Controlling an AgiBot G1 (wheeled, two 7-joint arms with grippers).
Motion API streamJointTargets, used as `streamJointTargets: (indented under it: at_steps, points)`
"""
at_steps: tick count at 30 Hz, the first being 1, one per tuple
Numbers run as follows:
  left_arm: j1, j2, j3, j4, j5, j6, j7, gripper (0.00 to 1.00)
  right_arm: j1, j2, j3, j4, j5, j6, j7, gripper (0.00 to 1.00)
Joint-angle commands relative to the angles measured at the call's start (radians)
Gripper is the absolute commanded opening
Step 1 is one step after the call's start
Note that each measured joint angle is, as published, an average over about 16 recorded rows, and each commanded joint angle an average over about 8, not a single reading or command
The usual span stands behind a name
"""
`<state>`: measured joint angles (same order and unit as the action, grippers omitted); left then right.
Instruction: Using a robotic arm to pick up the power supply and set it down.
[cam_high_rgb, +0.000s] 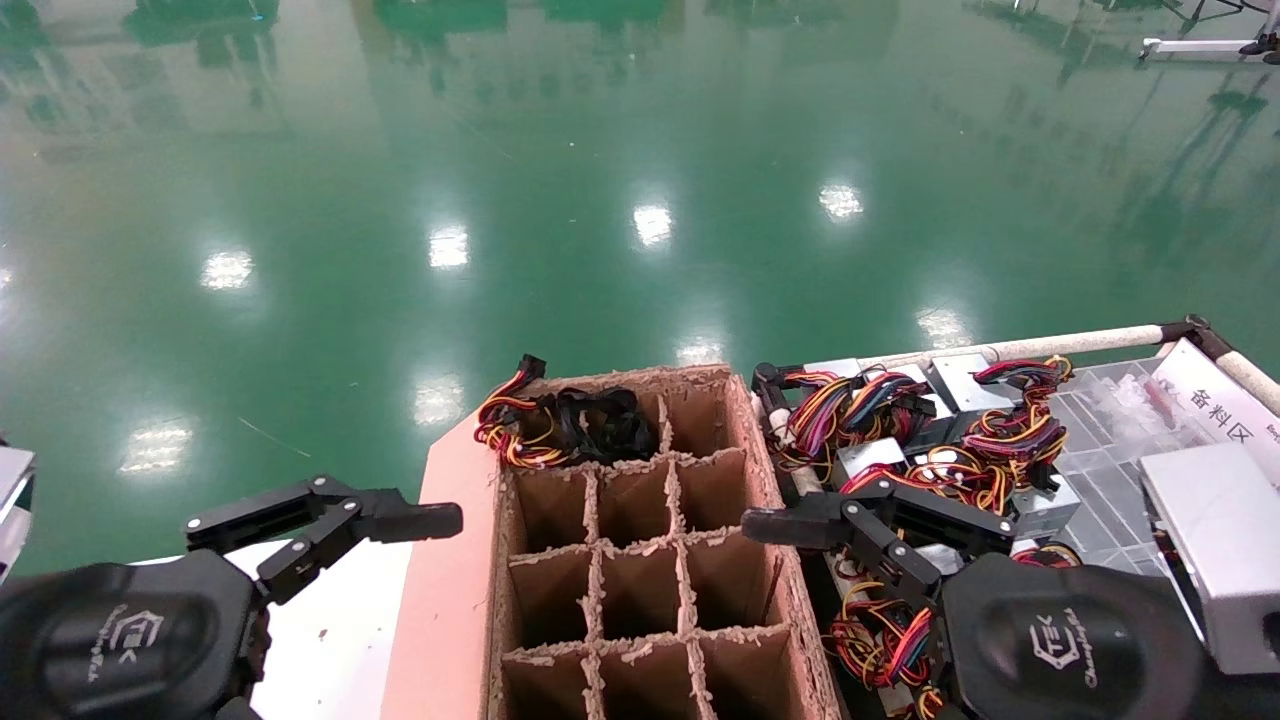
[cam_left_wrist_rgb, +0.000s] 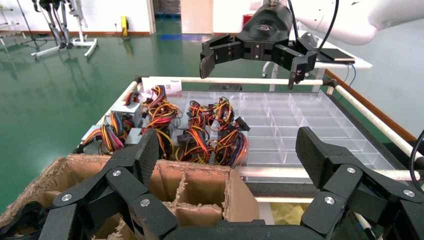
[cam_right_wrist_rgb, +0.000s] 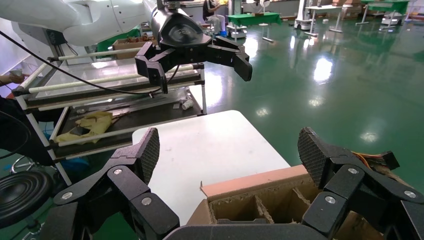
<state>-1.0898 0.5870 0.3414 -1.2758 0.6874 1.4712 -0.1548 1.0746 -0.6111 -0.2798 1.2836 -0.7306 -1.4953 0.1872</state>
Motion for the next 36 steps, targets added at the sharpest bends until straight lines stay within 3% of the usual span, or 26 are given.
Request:
streamJointTargets:
  at_steps: [1, 34, 36]
  points:
    - [0.000, 0.000, 0.000, 0.000, 0.000, 0.000, 0.000, 1.00, 0.000, 0.000, 0.000, 0.000, 0.000, 0.000, 0.000, 1.00]
    - [0.000, 0.000, 0.000, 0.000, 0.000, 0.000, 0.000, 1.00, 0.000, 0.000, 0.000, 0.000, 0.000, 0.000, 0.000, 1.00]
    - [0.000, 0.000, 0.000, 0.000, 0.000, 0.000, 0.000, 0.86, 0.000, 0.000, 0.000, 0.000, 0.000, 0.000, 0.000, 1.00]
